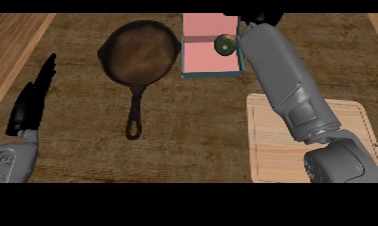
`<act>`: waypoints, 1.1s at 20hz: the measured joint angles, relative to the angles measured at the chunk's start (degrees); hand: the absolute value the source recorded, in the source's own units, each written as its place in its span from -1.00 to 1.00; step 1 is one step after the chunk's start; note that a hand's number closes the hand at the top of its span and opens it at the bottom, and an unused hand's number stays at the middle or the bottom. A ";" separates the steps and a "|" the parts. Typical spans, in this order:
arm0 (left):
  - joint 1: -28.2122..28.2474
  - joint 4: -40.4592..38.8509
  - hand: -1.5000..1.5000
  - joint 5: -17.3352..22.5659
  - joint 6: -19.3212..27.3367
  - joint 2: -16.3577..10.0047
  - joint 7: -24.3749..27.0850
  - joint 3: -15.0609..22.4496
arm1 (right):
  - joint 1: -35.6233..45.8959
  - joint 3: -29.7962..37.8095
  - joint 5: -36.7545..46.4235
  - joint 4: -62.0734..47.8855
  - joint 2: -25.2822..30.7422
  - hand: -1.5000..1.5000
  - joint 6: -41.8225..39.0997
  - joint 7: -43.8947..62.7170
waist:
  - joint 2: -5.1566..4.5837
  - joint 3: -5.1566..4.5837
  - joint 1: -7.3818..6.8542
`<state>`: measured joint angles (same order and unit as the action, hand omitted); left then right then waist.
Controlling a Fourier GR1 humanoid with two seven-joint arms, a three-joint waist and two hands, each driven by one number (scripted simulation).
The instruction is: Pick the squash from the cutting board and place it in the cardboard box
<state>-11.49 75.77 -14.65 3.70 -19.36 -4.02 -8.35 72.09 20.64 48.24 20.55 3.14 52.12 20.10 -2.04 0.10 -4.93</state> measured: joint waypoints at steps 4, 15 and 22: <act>1.67 -0.02 0.00 -0.17 0.56 -0.06 0.63 -0.67 | -2.64 2.68 -4.82 3.23 -0.60 -1.00 1.70 -7.59 | 0.66 -0.01 1.39; 7.18 2.24 0.00 0.17 1.15 -0.43 0.79 -3.30 | -17.57 1.57 -11.83 20.74 -0.83 -1.00 -2.73 -12.09 | 2.43 -0.10 5.51; 8.11 1.40 0.00 0.41 1.03 -0.46 1.65 -4.36 | -33.59 -4.85 -10.23 42.54 0.22 -1.00 -12.76 -4.79 | 2.81 -0.16 6.83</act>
<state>-3.38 77.17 -14.24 4.73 -19.83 -2.36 -12.71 38.51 15.80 38.02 63.09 3.35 39.36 15.31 0.78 -0.06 1.90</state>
